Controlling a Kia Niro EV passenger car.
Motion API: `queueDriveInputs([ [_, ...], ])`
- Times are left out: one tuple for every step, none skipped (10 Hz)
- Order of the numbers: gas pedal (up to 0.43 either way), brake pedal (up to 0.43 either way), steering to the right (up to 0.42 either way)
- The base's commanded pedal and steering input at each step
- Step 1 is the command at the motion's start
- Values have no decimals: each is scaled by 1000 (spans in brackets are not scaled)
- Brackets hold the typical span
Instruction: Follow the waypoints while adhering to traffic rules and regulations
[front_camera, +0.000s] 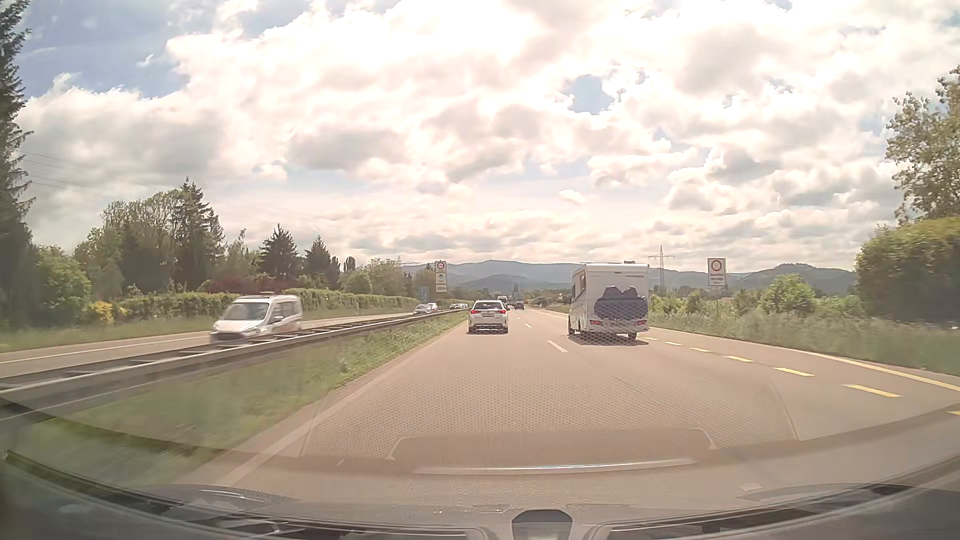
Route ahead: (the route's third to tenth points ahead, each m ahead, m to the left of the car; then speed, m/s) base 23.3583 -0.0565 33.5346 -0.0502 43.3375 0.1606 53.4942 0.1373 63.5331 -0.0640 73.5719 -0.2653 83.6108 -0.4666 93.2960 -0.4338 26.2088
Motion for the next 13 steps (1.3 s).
queueDriveInputs([
  [189,0,2],
  [189,0,2],
  [189,0,2],
  [189,0,2],
  [189,0,2],
  [189,0,2],
  [189,0,1],
  [189,0,1],
  [189,0,1],
  [189,0,1],
  [189,0,1],
  [189,0,1],
  [189,0,1],
])
